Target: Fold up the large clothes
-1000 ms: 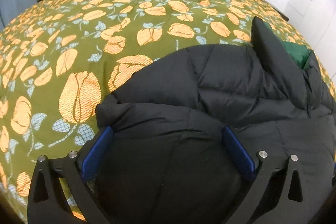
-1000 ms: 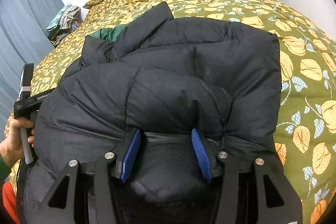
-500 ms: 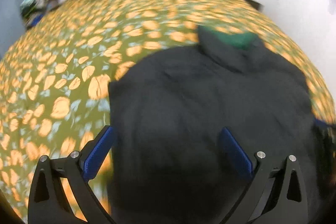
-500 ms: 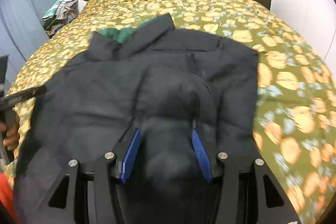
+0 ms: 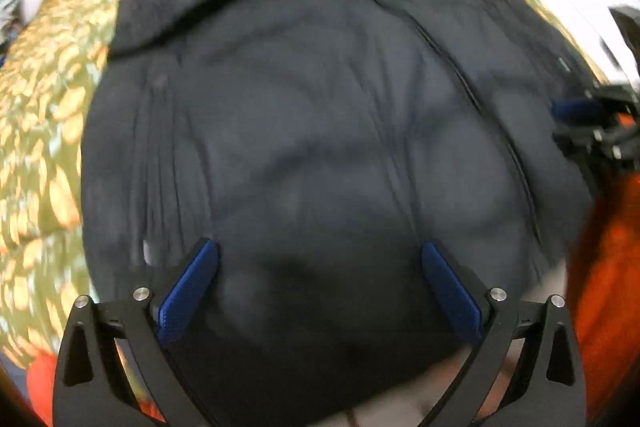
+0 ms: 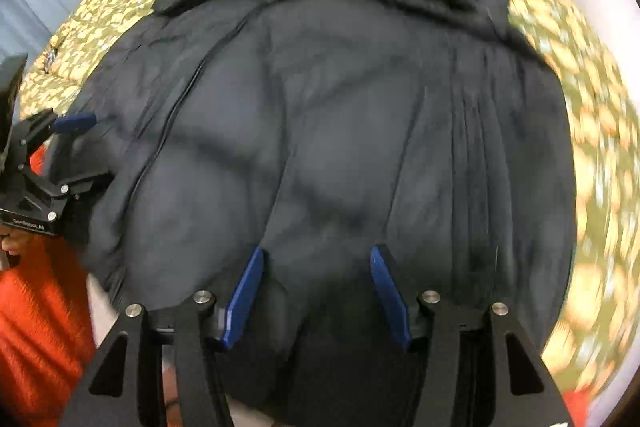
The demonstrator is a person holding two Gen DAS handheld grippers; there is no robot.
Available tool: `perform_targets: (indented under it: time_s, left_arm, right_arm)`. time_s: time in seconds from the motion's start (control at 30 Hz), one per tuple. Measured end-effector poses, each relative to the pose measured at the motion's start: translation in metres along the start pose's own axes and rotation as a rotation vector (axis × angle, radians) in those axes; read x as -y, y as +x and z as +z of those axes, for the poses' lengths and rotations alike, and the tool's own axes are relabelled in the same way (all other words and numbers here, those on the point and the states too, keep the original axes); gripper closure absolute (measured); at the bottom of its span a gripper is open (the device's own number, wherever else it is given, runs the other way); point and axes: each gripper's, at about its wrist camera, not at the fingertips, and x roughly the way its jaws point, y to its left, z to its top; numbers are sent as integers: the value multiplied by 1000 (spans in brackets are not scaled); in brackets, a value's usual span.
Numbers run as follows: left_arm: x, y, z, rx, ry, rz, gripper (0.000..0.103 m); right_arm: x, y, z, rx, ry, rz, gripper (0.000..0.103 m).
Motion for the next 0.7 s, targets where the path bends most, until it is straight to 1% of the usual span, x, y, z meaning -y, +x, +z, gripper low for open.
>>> perform_targets:
  time_s: [0.07, 0.1, 0.17, 0.2, 0.23, 0.3, 0.33, 0.37, 0.4, 0.47, 0.53, 0.6, 0.7]
  left_arm:
    - [1, -10, -12, -39, 53, 9, 2]
    - [0, -19, -18, -38, 66, 22, 3]
    - [-10, -41, -25, -6, 38, 41, 2]
    - [-18, -51, -27, 10, 0, 37, 2]
    - [-34, -63, -28, 33, -80, 26, 2]
    - [-60, -73, -33, 61, -215, 8, 2]
    - [-78, -75, -37, 76, -306, -7, 2]
    - [-89, -73, -42, 79, -357, -18, 2]
    - [-98, -66, -44, 70, -414, -28, 2]
    - [-109, -52, -49, 40, -489, -53, 2]
    - [-114, -41, -48, 16, -509, -79, 2]
    - [-109, -28, -45, -8, -498, -119, 2]
    - [-102, -3, -41, -63, -483, -170, 2]
  right_arm:
    - [-3, -7, -16, -32, -13, 7, 45]
    - [-3, -11, -21, -46, -14, 8, 46]
    - [-1, -25, -33, -59, 6, 39, 46]
    - [2, -36, -39, -46, 24, 68, 46]
    - [8, -51, -45, -17, 52, 89, 45]
    - [26, -76, -53, 46, 111, 96, 37]
    - [37, -89, -55, 77, 145, 80, 28]
    - [53, -101, -60, 114, 189, 49, 24]
    - [64, -107, -64, 132, 214, 35, 23]
    - [84, -109, -70, 133, 260, 8, 23]
    - [104, -101, -74, 109, 298, -16, 23]
    - [111, -94, -79, 100, 315, -5, 23]
    - [113, -73, -78, 87, 347, 83, 23]
